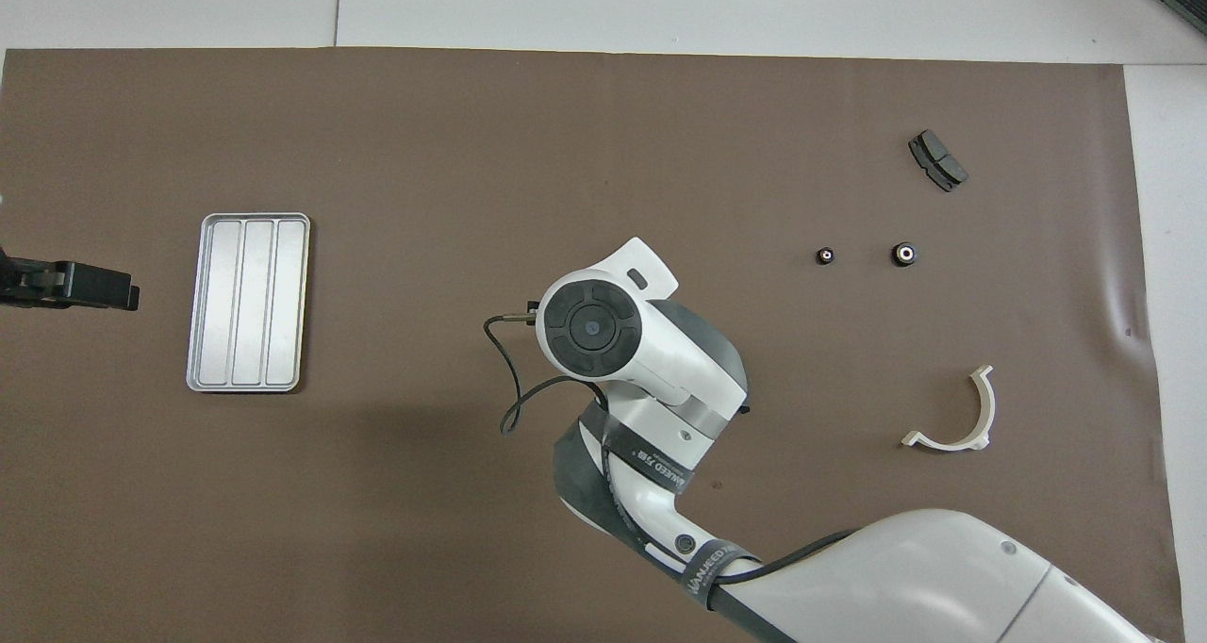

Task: Place bearing gear from tray to pile
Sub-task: 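Carry the bearing to the pile and release it with the right gripper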

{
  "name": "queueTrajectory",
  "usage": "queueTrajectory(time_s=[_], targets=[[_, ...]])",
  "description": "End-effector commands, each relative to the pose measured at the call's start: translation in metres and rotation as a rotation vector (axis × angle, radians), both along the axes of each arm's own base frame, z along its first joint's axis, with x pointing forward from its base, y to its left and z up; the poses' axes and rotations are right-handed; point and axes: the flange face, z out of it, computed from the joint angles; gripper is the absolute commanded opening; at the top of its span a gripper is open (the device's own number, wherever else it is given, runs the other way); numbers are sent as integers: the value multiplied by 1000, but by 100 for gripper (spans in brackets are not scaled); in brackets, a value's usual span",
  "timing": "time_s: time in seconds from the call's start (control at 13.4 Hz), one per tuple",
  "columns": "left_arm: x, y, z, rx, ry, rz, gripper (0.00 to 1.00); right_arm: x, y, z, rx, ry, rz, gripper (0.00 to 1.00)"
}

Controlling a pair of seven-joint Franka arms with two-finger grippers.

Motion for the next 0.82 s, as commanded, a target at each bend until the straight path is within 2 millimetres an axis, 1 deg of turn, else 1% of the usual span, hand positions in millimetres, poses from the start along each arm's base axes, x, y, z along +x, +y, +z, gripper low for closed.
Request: queueTrajectory(time_s=[0.0,0.15,0.22,0.3,0.45,0.52,0.6,0.67,0.75], targets=[[-4,1,7,22,1,9,100,21,-61,32,-22,38,-11,0],[-4,1,7,22,1,9,100,38,-115,48,-38,81,4,0],[-4,1,7,22,1,9,100,46,-143,53,-36,101,14,0],[-4,1,7,22,2,9,100,51,-169,52,-43,117,28,0],[-4,1,7,22,2,9,100,60,-224,40,-71,139,58,0],[-4,1,7,22,1,9,100,64,-246,40,-83,143,84,0],[-4,0,7,20,1,8,100,67,-267,34,-70,160,96,0],[-4,1,7,22,1,9,100,66,-295,27,-58,177,118,0],[-4,1,7,22,2,9,100,60,-320,18,-55,191,148,0]])
